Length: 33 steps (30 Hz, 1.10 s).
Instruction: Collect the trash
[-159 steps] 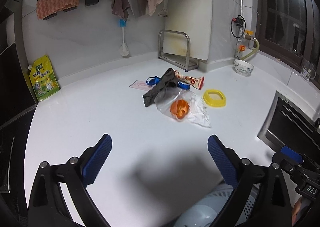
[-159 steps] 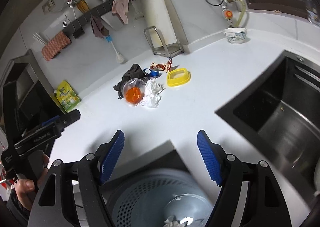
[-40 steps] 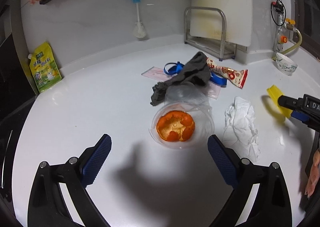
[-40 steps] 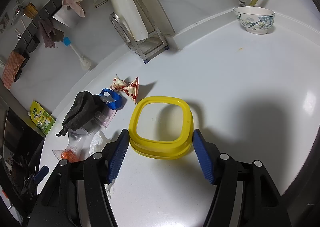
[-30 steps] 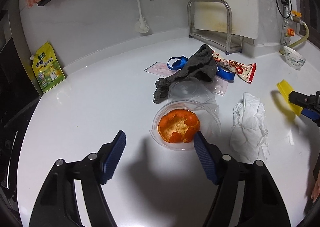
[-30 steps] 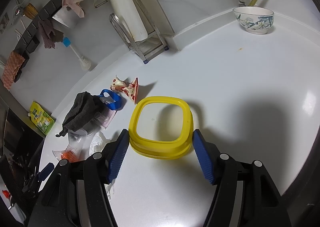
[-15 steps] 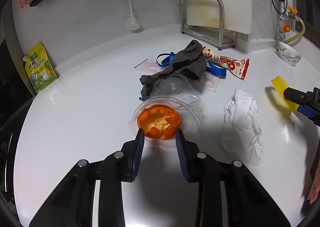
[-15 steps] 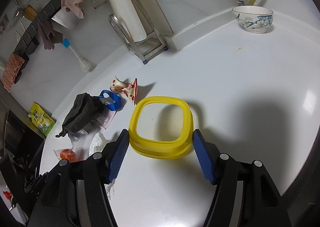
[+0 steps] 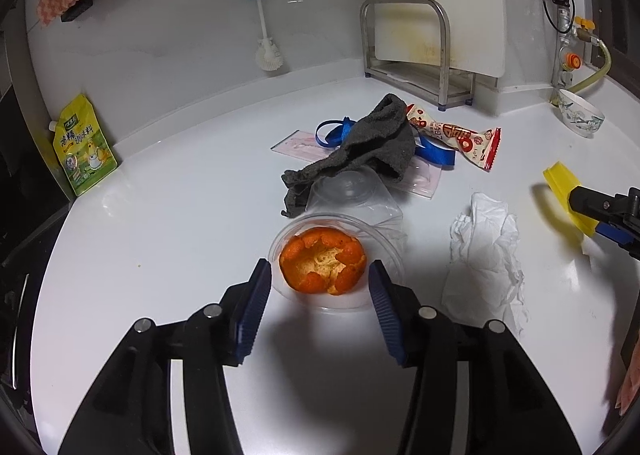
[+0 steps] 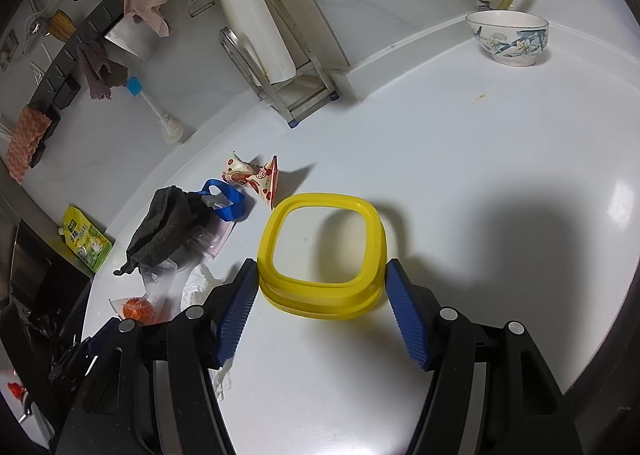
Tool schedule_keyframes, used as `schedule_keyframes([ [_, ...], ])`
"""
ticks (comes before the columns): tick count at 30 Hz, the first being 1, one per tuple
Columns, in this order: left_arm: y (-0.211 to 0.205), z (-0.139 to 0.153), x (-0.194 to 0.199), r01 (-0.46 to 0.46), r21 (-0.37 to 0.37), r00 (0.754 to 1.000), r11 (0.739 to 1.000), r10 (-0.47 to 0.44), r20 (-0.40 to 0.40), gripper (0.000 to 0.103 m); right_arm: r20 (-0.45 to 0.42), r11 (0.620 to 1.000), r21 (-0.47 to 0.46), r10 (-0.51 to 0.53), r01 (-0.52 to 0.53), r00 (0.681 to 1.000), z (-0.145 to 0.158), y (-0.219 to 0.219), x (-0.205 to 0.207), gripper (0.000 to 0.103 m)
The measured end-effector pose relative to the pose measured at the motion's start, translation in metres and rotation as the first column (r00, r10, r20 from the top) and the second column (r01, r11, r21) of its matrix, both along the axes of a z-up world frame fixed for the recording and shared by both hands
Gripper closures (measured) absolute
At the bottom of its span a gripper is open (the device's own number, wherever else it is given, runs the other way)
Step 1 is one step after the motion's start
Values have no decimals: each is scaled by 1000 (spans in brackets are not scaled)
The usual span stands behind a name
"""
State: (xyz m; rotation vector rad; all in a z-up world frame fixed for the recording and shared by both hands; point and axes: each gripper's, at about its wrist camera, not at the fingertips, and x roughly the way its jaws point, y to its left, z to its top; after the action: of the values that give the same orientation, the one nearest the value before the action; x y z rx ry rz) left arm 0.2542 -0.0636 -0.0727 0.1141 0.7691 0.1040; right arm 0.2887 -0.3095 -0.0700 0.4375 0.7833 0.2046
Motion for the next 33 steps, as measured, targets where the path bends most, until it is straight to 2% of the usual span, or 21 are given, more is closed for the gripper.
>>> schedule_keyframes([
  [11,0,-2,9,7,27,1000,1000,-7,-2,54,0,1000,-1,1,-1,1000,0,1,0,40],
  [15,2,-2,11,9,13,1000,1000,-9,2,72,0,1000,-1,0,0,1000,0,2,-1,40],
  [16,2,-2,11,10,9,1000,1000,-10,2,74,0,1000,0,1,-1,1000,0,1,-1,40],
  [17,2,-2,12,10,7,1000,1000,-10,3,80,-1,1000,1,1,-1,1000,0,1,-1,40],
  [18,3,-2,11,12,2,1000,1000,-12,1,91,0,1000,1,1,-1,1000,1,2,-1,40],
  [19,3,-4,12,20,-8,1000,1000,-20,-8,99,0,1000,1,2,-2,1000,1,3,-1,40],
  [20,3,-4,12,21,-10,1000,1000,-21,-16,100,0,1000,2,2,-2,1000,0,2,-1,40],
  [33,4,-5,7,38,-5,999,999,-39,-27,100,-1,1000,5,2,-2,1000,0,1,0,40],
])
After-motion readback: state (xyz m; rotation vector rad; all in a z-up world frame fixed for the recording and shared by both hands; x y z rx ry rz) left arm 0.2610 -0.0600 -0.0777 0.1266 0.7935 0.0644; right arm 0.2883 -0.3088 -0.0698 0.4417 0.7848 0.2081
